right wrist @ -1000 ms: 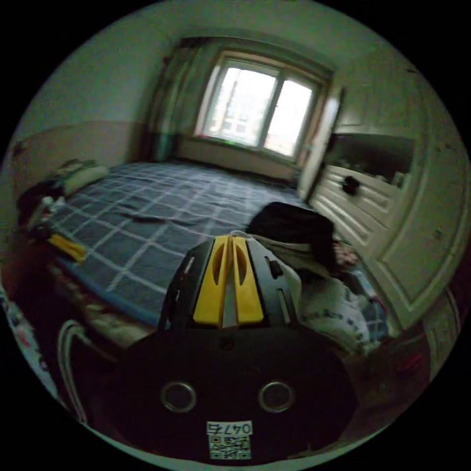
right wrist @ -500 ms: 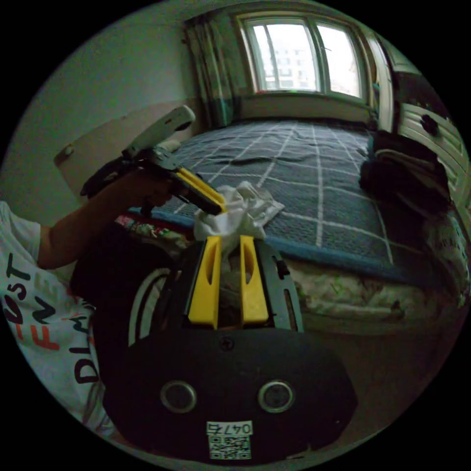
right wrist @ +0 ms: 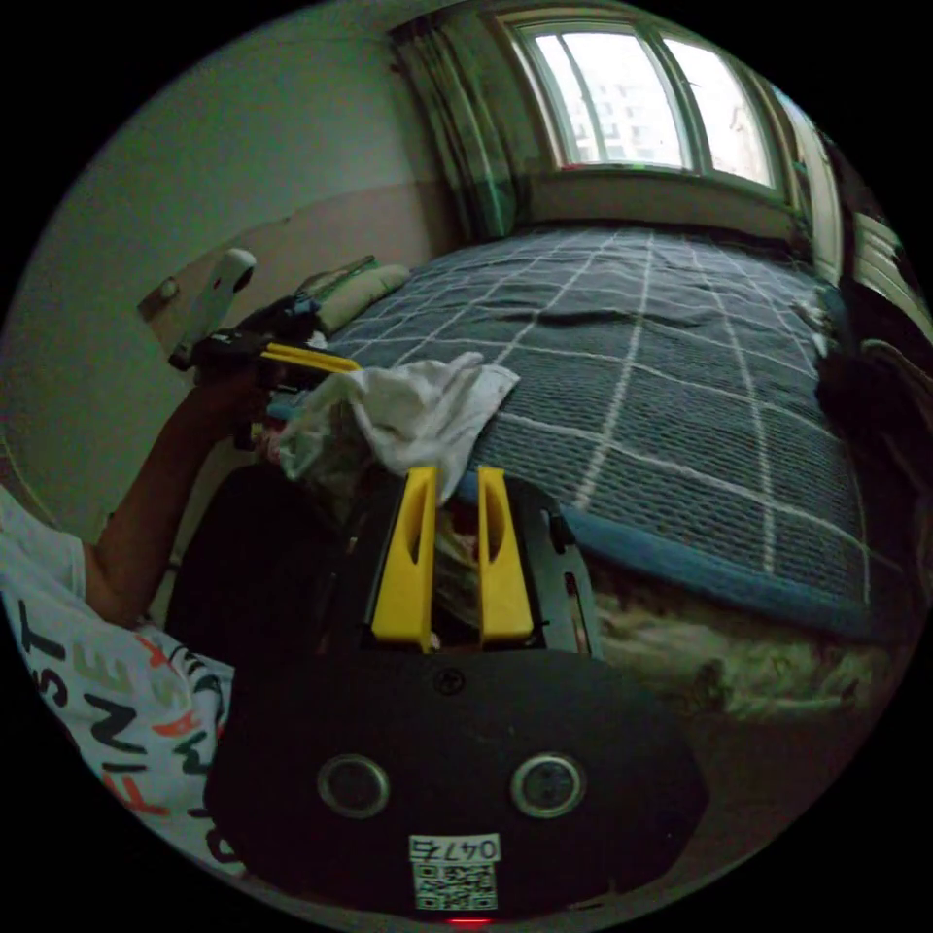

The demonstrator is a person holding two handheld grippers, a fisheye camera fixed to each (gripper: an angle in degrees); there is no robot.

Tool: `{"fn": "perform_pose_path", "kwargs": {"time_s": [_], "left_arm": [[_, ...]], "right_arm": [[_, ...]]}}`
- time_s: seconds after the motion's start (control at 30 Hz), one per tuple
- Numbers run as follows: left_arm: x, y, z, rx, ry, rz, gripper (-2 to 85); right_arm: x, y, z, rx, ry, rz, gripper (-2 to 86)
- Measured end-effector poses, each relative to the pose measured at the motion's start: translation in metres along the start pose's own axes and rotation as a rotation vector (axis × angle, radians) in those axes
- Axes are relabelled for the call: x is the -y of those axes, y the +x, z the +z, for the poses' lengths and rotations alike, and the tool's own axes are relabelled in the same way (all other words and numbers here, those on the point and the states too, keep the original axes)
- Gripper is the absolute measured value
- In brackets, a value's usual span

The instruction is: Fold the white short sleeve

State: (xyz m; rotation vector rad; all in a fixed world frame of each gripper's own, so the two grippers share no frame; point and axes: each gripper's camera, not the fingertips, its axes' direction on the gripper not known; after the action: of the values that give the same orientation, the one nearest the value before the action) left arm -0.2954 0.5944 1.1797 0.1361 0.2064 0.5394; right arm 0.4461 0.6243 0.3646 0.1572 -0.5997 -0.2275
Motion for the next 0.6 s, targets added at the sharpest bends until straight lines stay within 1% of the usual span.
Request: {"fn": "perform_pose_path", "kwargs": {"time_s": [0.07, 0.1, 0.13, 0.2, 0.3, 0.33, 0.37, 0.4, 0.43, 0.47, 0.5, 0.53, 0.6], "left_arm": [[-0.016, -0.024, -0.029, -0.112, 0.147, -0.087, 10.3], [-0.019, -0.027, -0.036, -0.134, 0.188, -0.094, 10.3], [-0.022, -0.029, -0.047, -0.167, 0.253, -0.072, 9.8], [-0.018, -0.024, -0.056, -0.167, 0.287, 0.011, 9.0], [-0.003, -0.018, -0.04, -0.075, 0.17, 0.082, 8.8], [0.0, -0.021, -0.024, -0.076, 0.099, 0.086, 9.0], [-0.001, -0.024, -0.01, -0.121, 0.052, 0.095, 10.3], [-0.004, -0.027, -0.004, -0.151, 0.044, 0.1, 11.0], [-0.01, -0.031, 0.002, -0.207, 0.018, 0.11, 12.3], [-0.012, -0.034, -0.001, -0.23, 0.0, 0.131, 12.9], [-0.012, -0.036, -0.006, -0.227, 0.008, 0.14, 12.8], [-0.014, -0.038, -0.013, -0.211, 0.028, 0.155, 11.4], [-0.016, -0.043, -0.014, -0.193, -0.006, 0.183, 7.9]], "right_arm": [[0.02, -0.021, 0.016, 0.012, -0.032, -0.045, 2.6], [0.035, -0.034, 0.023, -0.012, -0.051, -0.077, 2.5], [0.05, -0.046, 0.03, -0.051, -0.074, -0.107, 2.3], [0.073, -0.058, 0.043, -0.104, -0.129, -0.118, 2.0], [0.103, -0.07, 0.063, -0.107, -0.184, -0.075, 1.8], [0.109, -0.075, 0.071, -0.113, -0.195, -0.059, 1.8], [0.111, -0.078, 0.074, -0.129, -0.199, -0.049, 1.7], [0.112, -0.084, 0.08, -0.183, -0.198, -0.029, 1.5], [0.109, -0.092, 0.081, -0.272, -0.144, -0.008, 1.0], [0.107, -0.097, 0.08, -0.319, -0.107, -0.011, 0.8], [0.102, -0.108, 0.08, -0.408, -0.053, -0.039, 0.3], [0.1, -0.118, 0.08, -0.485, -0.013, -0.07, 0.3], [0.1, -0.133, 0.081, -0.535, 0.048, -0.124, 0.3]]}}
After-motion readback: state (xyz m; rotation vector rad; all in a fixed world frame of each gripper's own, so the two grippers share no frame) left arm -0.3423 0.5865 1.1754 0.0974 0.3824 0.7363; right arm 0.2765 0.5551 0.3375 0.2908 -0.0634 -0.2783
